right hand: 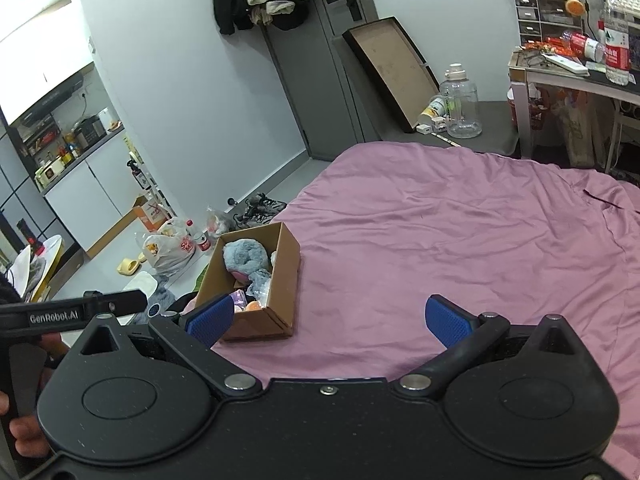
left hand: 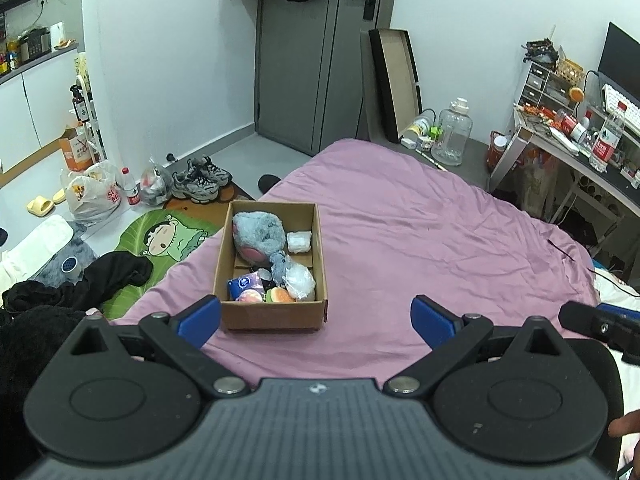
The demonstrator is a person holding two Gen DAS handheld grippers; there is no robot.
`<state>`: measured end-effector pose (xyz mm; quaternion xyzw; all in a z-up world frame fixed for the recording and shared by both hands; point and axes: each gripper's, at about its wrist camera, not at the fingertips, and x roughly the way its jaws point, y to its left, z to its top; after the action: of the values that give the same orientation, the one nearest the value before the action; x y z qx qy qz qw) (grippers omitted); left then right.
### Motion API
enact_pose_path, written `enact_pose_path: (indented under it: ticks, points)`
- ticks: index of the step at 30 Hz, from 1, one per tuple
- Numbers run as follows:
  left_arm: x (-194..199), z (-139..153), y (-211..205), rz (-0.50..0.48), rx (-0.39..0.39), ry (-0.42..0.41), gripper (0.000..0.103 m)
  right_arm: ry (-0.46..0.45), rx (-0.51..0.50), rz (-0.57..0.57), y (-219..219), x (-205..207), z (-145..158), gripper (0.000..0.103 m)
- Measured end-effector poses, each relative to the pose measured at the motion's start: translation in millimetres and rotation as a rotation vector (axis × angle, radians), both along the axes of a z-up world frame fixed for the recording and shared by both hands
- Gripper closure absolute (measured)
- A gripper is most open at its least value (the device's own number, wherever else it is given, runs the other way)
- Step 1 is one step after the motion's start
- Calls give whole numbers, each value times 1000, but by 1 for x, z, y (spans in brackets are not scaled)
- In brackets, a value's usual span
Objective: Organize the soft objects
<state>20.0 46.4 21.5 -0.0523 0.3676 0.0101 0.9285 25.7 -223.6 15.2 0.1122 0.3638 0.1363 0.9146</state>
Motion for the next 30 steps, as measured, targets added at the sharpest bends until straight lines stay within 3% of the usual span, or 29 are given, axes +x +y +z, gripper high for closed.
enact_pose_path:
  ticks: [7, 30]
  points:
    - [-7, 5, 4, 19, 2, -26, 3, -11, 44, 48, -2, -8, 5, 0]
    - [-15, 5, 3, -3, -8, -36, 3, -34, -12, 39, 6, -15, 11, 0]
